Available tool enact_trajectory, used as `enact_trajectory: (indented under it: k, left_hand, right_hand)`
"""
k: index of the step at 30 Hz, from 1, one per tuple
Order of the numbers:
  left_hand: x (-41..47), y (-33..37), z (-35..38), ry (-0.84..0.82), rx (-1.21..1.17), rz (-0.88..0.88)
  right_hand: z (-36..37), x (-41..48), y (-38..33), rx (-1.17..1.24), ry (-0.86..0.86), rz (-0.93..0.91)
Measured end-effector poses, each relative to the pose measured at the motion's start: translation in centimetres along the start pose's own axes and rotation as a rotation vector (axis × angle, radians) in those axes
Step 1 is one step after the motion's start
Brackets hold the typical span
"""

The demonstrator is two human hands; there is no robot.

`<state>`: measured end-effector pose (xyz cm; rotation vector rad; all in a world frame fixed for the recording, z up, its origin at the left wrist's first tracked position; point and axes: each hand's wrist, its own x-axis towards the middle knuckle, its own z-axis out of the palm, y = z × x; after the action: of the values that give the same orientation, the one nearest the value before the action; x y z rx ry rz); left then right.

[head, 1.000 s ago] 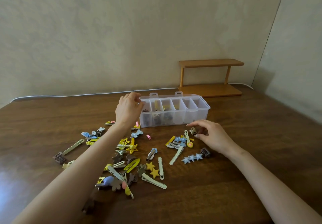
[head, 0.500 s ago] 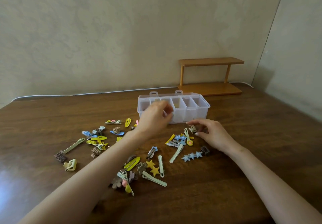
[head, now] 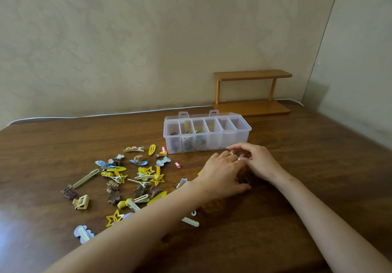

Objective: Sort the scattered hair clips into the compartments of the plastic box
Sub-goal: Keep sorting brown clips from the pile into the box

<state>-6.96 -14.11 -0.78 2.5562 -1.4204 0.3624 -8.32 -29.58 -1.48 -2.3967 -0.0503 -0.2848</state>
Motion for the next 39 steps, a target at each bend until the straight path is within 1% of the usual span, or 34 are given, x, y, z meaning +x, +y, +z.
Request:
enact_trajectory:
  k: [3, 5, 9, 11, 13, 15, 17, 19, 23, 26, 31, 39]
  left_hand:
    - [0.0, -0.5, -0.4, 0.038, -0.107, -0.025]
    - [0.1, -1.0, -1.0, 0.081, -0.182, -0.077]
    - [0.6, -2.8, -3.3, 0.163, -0.516, -0.277]
    - [0.9, -4.6, -4.6, 0.272, -0.585, -0.386]
    - [0.8, -6.8, -5.6, 0.38, -0.526, -0.499]
    - [0.4, -8.9, -6.3, 0.439, -0.382, -0.616]
    - [-0.1, -10.7, -6.7, 0.456, -0.259, -0.71]
    - [-0.5, -12.1, -6.8, 0.445, -0.182, -0.768]
    - [-1.1, -13.5, -5.8, 0.341, -0.061, -0.786]
    - [-1.5, -13.7, -5.2, 0.265, -0.037, -0.766]
    - [-2.1, -13.4, -4.8, 0.294, -0.073, -0.684]
    - [-2.7, -13.9, -4.3, 0.235, -0.097, -0.619]
  right_hand:
    - [0.0, 0.0, 0.0, -0.029, -0.007, -0.011]
    - [0.1, 0.0, 0.1, -0.022, 0.009, -0.017]
    - [0.2, 0.1, 0.3, -0.031, 0.009, -0.001]
    - [0.2, 0.0, 0.2, -0.008, -0.007, 0.024]
    - [0.1, 0.0, 0.1, -0.016, -0.02, 0.032]
    - [0.1, 0.0, -0.1, -0.024, -0.021, 0.033]
    - [0.1, 0.0, -0.1, -0.031, -0.017, 0.028]
    - [0.1, 0.0, -0.1, -0.04, -0.009, 0.008]
    - [0.2, 0.0, -0.2, -0.063, -0.013, -0.006]
    - [0.3, -0.1, -0.3, -0.064, -0.017, -0.011]
    - [0.3, -0.2, -0.6, -0.044, -0.005, -0.015]
    - [0.7, -0.4, -0.8, -0.053, 0.019, -0.044]
